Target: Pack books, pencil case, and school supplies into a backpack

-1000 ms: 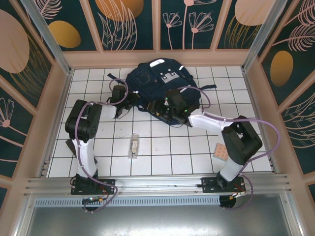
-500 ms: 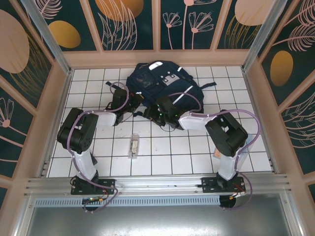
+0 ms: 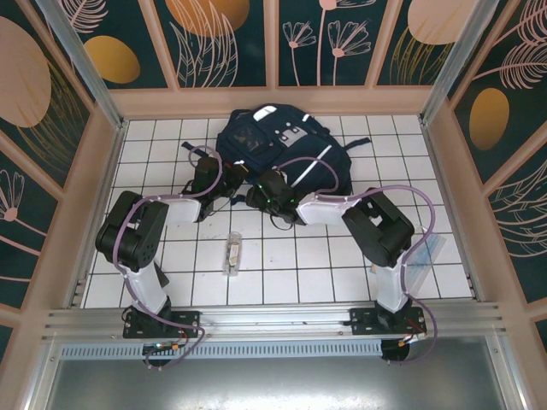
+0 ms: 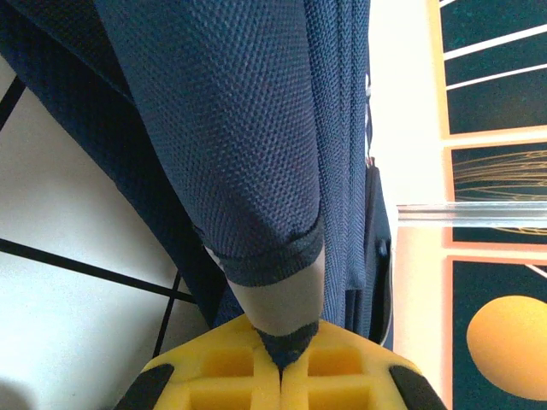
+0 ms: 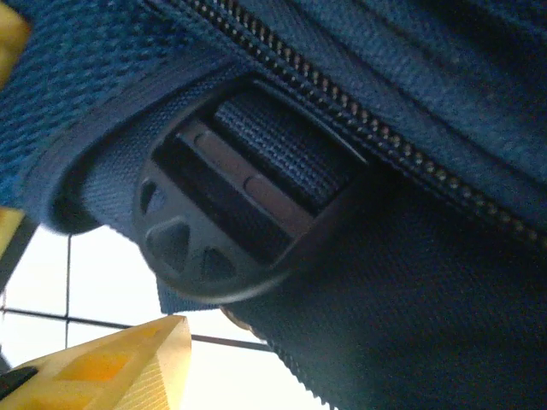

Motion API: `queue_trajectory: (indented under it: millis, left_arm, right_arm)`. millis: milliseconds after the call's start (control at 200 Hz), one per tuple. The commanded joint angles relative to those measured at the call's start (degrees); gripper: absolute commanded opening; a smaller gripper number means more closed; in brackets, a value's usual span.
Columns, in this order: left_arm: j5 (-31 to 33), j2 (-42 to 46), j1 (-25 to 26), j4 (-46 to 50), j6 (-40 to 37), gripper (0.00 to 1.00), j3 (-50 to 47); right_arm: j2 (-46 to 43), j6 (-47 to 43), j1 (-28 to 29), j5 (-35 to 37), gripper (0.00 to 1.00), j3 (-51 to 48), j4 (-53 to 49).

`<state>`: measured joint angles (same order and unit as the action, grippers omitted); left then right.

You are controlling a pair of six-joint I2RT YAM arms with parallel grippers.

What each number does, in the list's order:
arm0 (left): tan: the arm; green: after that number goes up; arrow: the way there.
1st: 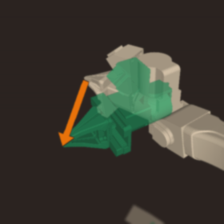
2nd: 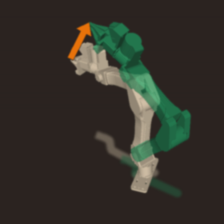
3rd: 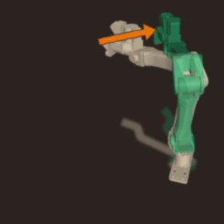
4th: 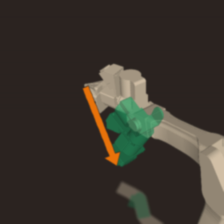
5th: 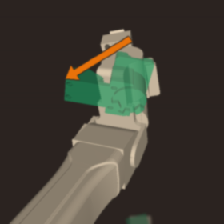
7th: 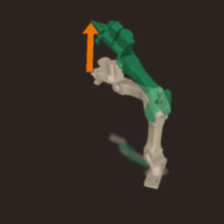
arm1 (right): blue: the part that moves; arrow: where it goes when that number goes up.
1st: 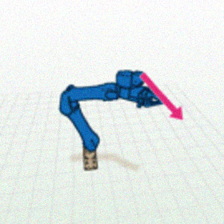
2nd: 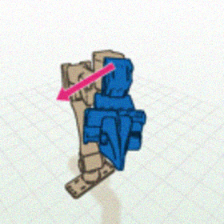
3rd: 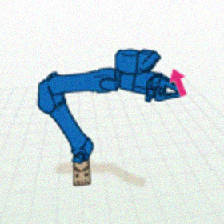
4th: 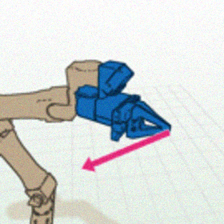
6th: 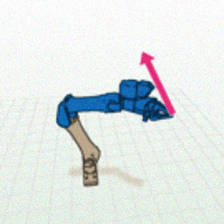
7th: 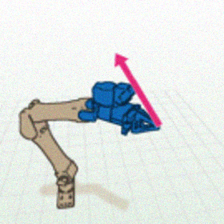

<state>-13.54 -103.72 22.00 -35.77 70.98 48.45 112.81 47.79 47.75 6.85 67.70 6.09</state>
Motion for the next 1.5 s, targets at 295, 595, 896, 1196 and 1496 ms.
queue_trajectory:
  millis: [295, 595, 896, 1196, 1496]
  left_arm:
    - [-4.5, 5.0, 1.6, -6.5, 2.7, 0.0, -2.2]
    - [-2.7, 0.9, 0.9, -5.5, 0.5, 0.0, 0.3]
    - [-0.8, -2.0, -3.5, -3.2, -4.0, 0.0, 2.8]
    - [-0.9, -2.4, -5.2, -1.2, -6.4, 0.0, 4.2]
    - [-2.0, -4.0, -6.2, 0.6, -8.6, 0.0, 5.8]
  right_arm:
    - [4.0, -2.8, -0.4, 12.4, 0.31, 1.2, 13.2]
    - [-3.1, -3.8, -4.2, -5.4, 0.0, -5.8, 13.0]
    - [-9.8, -6.7, -12.9, -25.2, 0.0, -11.2, -4.5]
    - [-11.4, -18.2, -19.0, -24.7, 0.0, -8.7, -29.0]
    - [-13.6, -24.6, -26.5, -16.1, 0.0, -5.0, -41.6]
